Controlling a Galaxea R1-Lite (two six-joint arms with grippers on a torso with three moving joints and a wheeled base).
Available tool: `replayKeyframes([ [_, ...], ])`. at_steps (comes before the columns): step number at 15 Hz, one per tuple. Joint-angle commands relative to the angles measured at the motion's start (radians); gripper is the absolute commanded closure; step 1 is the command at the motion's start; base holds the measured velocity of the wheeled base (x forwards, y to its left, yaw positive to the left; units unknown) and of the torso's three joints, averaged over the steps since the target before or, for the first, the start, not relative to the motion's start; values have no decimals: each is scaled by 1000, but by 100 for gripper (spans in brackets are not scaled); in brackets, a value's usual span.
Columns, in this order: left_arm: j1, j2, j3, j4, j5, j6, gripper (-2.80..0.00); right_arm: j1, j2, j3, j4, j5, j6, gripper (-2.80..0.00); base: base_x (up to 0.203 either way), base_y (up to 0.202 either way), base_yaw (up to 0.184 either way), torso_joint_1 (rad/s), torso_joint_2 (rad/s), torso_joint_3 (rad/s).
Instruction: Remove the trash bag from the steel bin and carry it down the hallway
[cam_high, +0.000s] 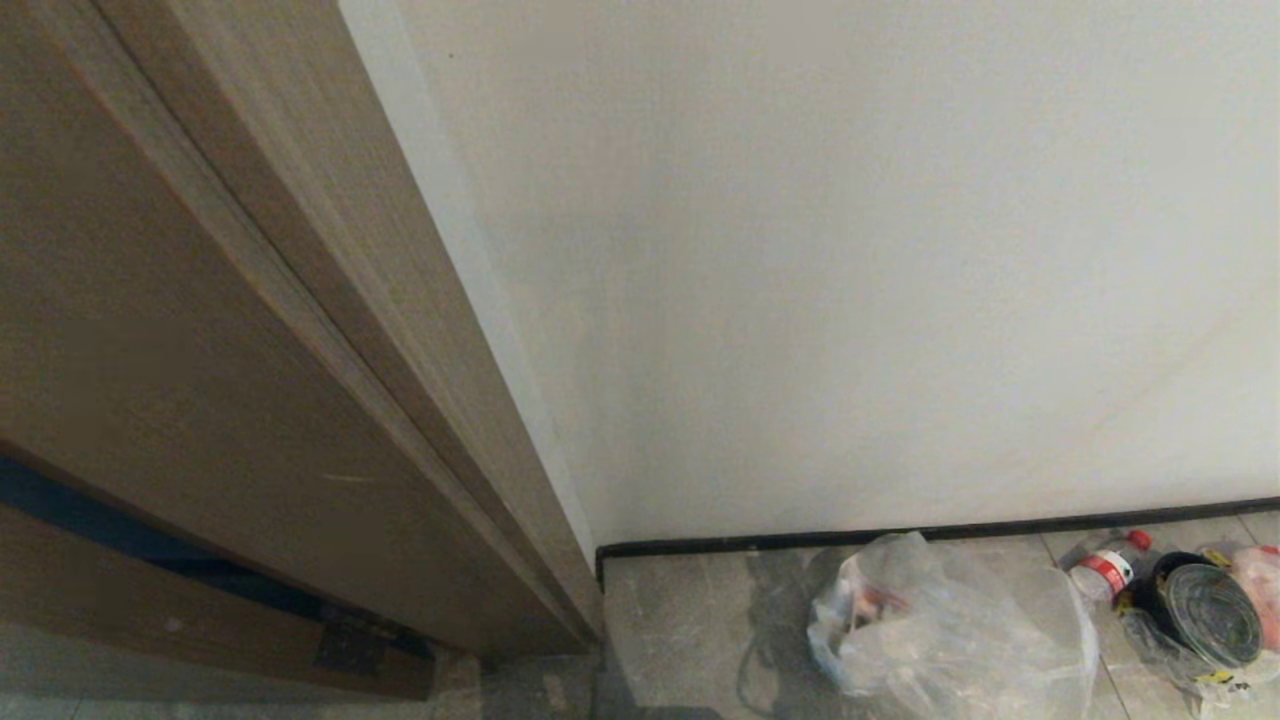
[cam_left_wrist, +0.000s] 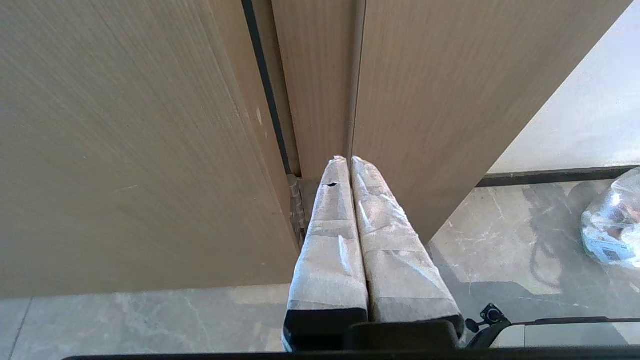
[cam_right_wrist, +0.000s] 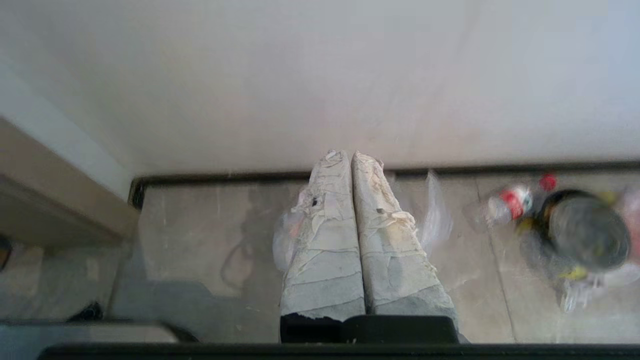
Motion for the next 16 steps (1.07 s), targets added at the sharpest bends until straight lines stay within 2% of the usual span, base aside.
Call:
replayKeyframes([
  [1, 0, -1, 0, 0, 0, -1, 0, 0, -10, -1, 26, -3, 5, 0, 0, 0, 0, 0, 0, 0],
  [12, 0, 0, 2, -6, 0, -5, 0, 0, -10, 4, 7, -3, 6, 0, 0, 0, 0, 0, 0, 3],
  [16, 0, 0, 3, -12, 0, -8, 0, 0, -10, 4, 7, -3, 6, 0, 0, 0, 0, 1, 3, 165],
])
